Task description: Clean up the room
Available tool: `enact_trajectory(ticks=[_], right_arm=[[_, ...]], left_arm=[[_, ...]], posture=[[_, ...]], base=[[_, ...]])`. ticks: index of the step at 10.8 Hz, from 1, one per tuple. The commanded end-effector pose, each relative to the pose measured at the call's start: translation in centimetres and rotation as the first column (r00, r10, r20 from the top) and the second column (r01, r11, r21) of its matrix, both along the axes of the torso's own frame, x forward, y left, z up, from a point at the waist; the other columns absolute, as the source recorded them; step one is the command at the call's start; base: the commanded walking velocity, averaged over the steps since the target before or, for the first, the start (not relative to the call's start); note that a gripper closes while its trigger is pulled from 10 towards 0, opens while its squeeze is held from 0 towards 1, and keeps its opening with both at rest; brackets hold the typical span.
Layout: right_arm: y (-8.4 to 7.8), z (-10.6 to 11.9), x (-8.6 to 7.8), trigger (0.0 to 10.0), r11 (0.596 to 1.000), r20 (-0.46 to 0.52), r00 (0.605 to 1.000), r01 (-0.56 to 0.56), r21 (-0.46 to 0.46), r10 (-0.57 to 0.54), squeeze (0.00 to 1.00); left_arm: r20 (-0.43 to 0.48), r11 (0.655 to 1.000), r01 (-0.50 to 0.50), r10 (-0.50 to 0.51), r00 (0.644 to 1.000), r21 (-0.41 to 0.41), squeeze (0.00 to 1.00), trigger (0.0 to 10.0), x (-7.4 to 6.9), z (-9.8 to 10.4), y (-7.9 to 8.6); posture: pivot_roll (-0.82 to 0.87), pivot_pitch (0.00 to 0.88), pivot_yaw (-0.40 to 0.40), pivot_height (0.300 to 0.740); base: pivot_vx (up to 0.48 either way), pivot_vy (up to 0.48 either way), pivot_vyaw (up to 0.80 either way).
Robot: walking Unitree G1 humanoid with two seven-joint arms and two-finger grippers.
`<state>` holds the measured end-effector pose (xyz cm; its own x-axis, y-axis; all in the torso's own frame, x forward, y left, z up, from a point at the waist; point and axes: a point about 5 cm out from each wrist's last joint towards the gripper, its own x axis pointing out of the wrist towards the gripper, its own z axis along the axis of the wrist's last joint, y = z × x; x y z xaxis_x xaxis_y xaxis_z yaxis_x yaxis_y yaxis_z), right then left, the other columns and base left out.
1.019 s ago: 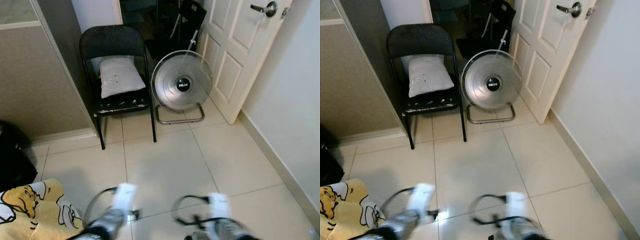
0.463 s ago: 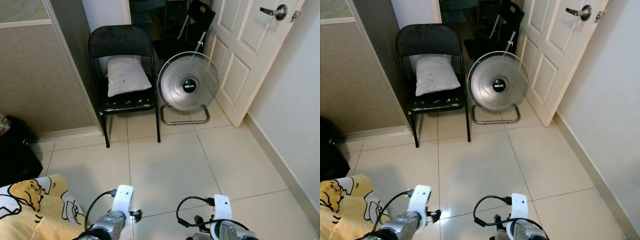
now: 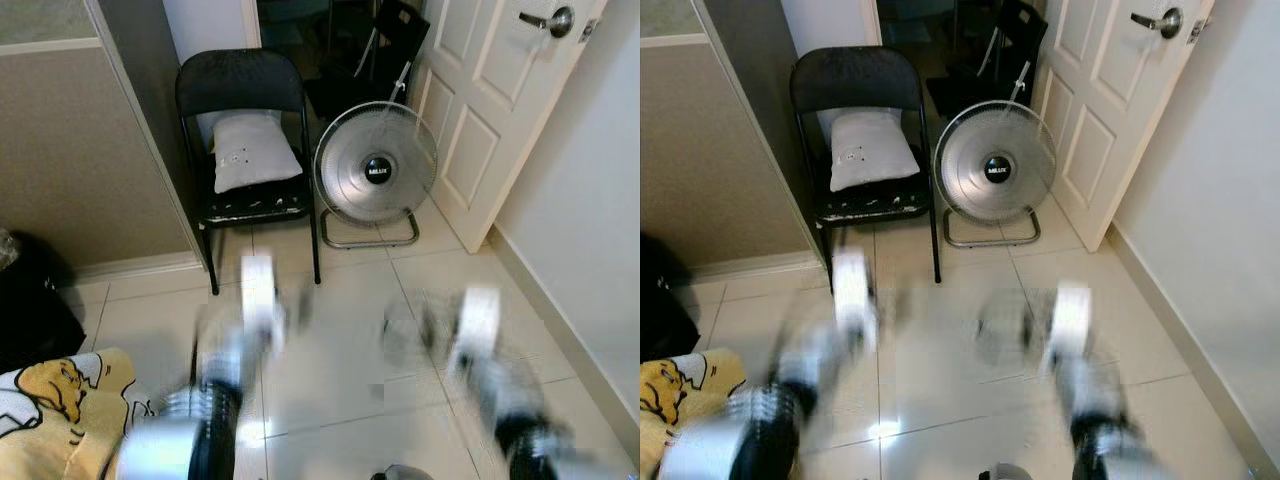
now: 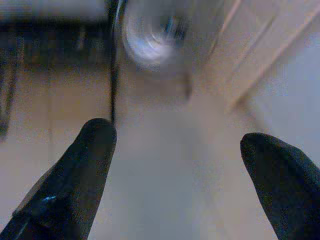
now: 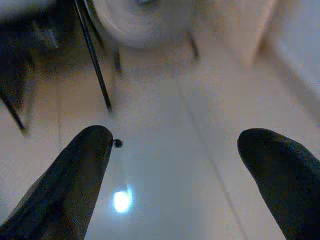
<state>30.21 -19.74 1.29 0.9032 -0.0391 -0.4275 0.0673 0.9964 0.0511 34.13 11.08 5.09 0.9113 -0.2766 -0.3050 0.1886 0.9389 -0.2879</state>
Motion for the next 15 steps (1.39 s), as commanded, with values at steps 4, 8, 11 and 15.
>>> enact_trajectory(ticks=[4,8,11,15], right_arm=[[1.0,4.7,-0.6,10.0,0.998,0.348,0.935,-0.046,-0.049,0.061,0.0],[0.9,5.7,-7.9,10.0,0.989,0.481,0.871,-0.031,-0.143,0.097,0.0],[0.9,5.5,-6.4,10.0,0.993,0.429,0.902,0.003,-0.115,0.047,0.0],[0.7,5.6,-5.7,10.0,0.996,0.406,0.914,0.015,-0.091,0.023,0.0]], left_arm=[[0.368,0.999,0.021,-0.034,0.929,0.039,0.0,10.0,0.3,4.8,0.3],[0.474,0.998,0.037,-0.055,0.879,0.048,0.0,10.0,-5.8,4.0,4.1],[0.371,0.991,0.073,-0.111,0.922,0.115,0.0,10.0,-5.5,3.2,2.0],[0.316,0.994,-0.012,-0.024,0.949,0.113,1.0,10.0,-4.8,2.9,3.4]], posture=[[-0.14,0.0,0.015,0.719],[-0.11,0.0,0.013,0.719],[-0.11,0.0,0.017,0.719],[-0.13,0.0,0.024,0.719]], base=[[0.0,0.0,0.0],[0.0,0.0,0.0],[0.0,0.0,0.27],[0.0,0.0,0.73]])
